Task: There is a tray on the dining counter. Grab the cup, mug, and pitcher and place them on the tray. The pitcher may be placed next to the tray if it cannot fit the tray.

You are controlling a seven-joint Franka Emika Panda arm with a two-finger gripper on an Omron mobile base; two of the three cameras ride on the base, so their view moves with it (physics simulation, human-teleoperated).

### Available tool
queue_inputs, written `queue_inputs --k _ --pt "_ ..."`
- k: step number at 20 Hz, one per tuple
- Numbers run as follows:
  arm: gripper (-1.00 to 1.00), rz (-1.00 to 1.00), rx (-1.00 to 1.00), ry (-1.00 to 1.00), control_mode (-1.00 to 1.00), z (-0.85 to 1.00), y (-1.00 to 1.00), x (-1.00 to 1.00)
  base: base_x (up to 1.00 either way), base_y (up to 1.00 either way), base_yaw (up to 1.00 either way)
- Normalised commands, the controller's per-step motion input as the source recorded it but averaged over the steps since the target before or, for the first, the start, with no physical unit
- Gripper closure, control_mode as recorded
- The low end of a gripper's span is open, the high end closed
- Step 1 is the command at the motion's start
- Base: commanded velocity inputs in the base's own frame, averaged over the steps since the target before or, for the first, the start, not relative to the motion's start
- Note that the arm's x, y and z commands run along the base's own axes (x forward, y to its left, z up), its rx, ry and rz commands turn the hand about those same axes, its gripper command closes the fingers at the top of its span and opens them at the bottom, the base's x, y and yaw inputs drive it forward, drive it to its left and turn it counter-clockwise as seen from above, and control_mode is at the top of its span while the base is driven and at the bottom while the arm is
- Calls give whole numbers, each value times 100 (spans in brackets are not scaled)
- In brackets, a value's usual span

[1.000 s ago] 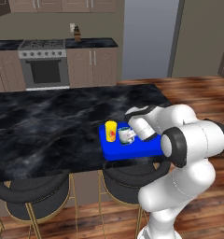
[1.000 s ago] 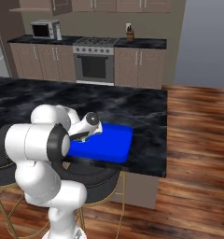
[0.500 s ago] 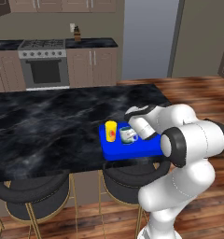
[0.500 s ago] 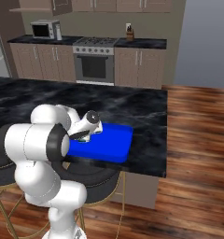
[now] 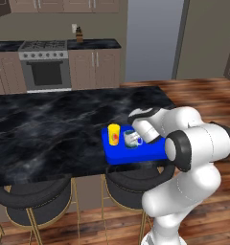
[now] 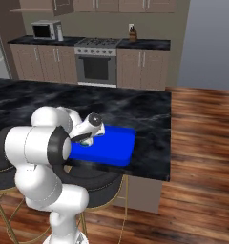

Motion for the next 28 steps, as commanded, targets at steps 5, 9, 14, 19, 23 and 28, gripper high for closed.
queue_inputs --k 5,9,14,19,23,28 --pt "-100 -1 -1 -20 -100 0 1 0 0 0 0" --pt "-100 -2 -2 -22 -100 0 0 0 0 0 0" --pt "-100 -6 -1 -2 -100 3 -6 -4 0 0 0" --pt "-100 -14 -6 6 -100 37 -22 -20 0 0 0" --pt "-100 -19 -1 21 -100 72 -26 -2 0 0 0" --pt "-100 -19 0 27 -100 97 -19 2 0 0 0"
